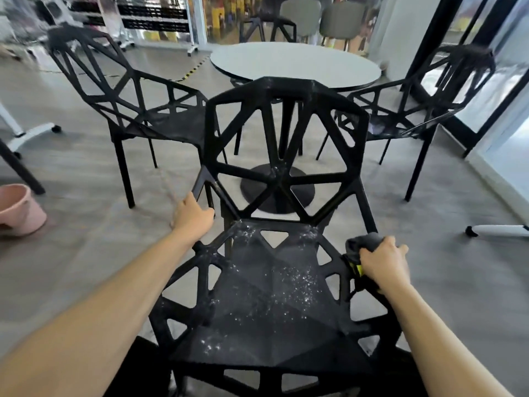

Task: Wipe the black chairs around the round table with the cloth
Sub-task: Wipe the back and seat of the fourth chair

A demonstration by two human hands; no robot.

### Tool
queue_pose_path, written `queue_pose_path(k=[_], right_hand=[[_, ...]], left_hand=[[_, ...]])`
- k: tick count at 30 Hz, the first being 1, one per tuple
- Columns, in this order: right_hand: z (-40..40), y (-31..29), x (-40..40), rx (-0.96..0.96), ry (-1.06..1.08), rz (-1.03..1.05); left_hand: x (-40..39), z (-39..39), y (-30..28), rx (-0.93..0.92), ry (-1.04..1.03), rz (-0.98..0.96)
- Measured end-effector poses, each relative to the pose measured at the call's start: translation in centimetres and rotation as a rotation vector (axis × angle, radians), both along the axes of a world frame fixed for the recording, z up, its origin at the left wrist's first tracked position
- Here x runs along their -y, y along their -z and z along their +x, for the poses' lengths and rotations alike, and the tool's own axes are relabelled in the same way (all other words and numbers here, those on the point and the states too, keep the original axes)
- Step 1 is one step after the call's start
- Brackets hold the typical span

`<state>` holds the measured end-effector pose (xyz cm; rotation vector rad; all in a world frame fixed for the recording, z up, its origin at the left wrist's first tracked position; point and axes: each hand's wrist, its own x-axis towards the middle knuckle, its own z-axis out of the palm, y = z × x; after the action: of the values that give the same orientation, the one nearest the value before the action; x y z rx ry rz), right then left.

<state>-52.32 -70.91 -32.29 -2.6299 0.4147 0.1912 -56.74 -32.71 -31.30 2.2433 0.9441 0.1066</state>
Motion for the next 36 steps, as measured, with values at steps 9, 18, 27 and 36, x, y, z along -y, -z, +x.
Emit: queue_pose_path(k=[9,18,27,36], right_hand=[[0.6,0.1,1.6,-0.025,-0.035,0.051],[1.4,-2.6,0.3,0.086,0.0,0.189],[12.0,-16.2,-10.4,0.893,-0.276,0.507],[22.3,-16.6,-16.0,0.861,-0.504,-0.109]], left_hand=[[1.5,0.5,0.4,-0.058,-0.002,0.131],[-0.3,0.0,0.6,-0.076,-0.106,0.069],[-0.4,11.3,-11.6,0.614,0.315,0.583],[-2.2,19.0,-12.6,0.448,0.248,0.904]])
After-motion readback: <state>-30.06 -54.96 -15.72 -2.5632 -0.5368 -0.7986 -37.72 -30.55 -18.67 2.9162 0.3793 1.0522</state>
